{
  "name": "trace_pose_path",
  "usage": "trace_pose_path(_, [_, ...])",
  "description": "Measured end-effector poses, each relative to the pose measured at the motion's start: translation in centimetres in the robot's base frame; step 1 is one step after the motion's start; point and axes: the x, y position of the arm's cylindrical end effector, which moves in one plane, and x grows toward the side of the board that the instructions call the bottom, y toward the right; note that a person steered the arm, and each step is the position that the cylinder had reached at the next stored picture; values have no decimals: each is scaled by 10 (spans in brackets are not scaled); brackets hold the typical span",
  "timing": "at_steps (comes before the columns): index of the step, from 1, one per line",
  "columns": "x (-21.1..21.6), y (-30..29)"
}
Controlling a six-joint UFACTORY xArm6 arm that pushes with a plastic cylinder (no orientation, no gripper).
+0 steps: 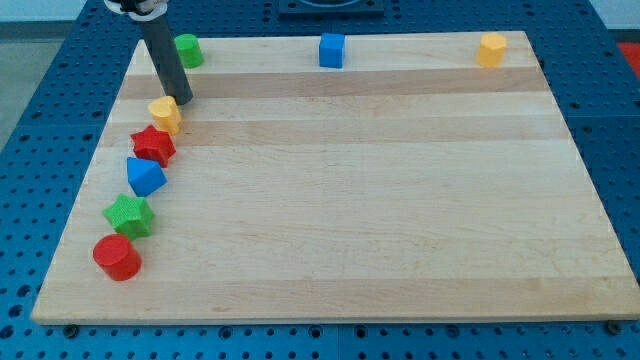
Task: Place your arm to the bottom right of the hexagon
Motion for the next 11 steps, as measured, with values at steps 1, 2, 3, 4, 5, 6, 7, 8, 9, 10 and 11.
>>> trace_pose_path(1, [8,0])
trace_pose_path(2, [10,0])
trace_pose_path(3, [10,0])
trace_pose_path(4, [1,24])
trace_pose_path(5, [-1,77])
trace_pose_path(6, [-2,138])
trace_pose_path(7, [-2,199])
trace_pose_path(8, [-2,264])
trace_pose_path(9, [-2,328])
trace_pose_path(10, [-5,389])
trace_pose_path(11, [-12,440])
